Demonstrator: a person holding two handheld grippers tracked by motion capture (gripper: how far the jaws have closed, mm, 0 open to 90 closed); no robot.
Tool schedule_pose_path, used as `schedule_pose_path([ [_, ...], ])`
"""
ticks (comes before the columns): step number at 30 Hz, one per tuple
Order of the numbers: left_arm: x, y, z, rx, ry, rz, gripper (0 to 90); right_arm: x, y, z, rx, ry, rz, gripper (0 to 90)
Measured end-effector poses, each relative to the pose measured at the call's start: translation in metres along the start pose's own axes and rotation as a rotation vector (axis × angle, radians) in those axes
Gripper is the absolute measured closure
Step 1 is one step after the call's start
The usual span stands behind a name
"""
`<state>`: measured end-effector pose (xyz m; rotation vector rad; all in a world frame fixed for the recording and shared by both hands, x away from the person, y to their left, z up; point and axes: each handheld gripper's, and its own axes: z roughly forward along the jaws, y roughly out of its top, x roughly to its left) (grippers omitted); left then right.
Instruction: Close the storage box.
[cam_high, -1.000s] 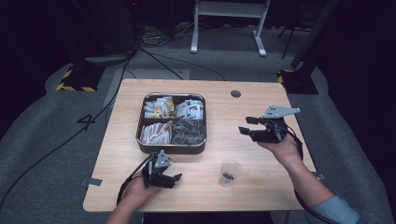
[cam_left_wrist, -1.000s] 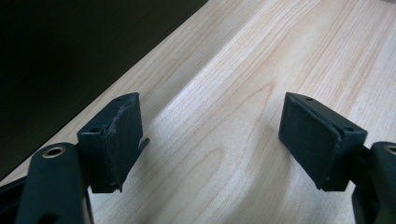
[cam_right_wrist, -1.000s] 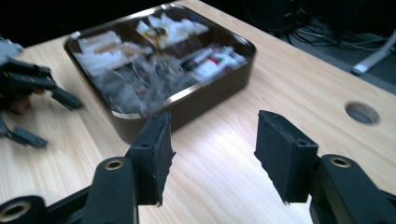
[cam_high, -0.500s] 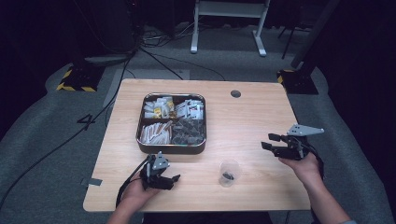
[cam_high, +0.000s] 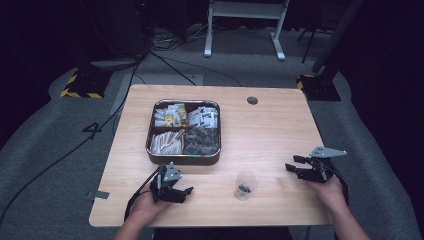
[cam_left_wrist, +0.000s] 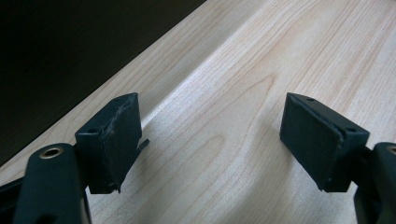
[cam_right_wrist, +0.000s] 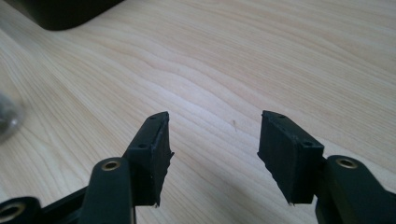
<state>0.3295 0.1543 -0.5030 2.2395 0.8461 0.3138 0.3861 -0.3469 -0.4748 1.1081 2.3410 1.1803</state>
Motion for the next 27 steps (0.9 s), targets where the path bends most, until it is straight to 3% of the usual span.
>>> schedule_pose_path([
  [8, 0.0, 0.001, 0.001, 0.002, 0.0, -0.003, 20.4, -0.003, -0.01, 0.006, 0.027, -0.003, -0.01, 41.0],
  [11, 0.0, 0.002, 0.001, 0.003, 0.003, -0.002, 20.2, -0.004, -0.015, 0.011, 0.06, -0.008, -0.016, 39.7],
  [13, 0.0, 0.002, 0.002, 0.002, 0.004, -0.004, 20.1, -0.004, -0.018, 0.014, 0.079, -0.017, -0.045, 35.6],
  [16, 0.0, 0.002, 0.002, 0.003, 0.004, -0.003, 20.1, -0.004, -0.022, 0.018, 0.049, -0.014, -0.089, 30.2],
  [22, 0.0, 0.002, 0.002, 0.002, 0.005, -0.004, 20.0, -0.002, -0.019, 0.022, 0.073, -0.016, -0.097, 14.9],
  [27, 0.0, 0.002, 0.002, 0.002, 0.005, -0.004, 20.0, -0.002, -0.019, 0.022, 0.076, -0.019, -0.096, 14.9],
])
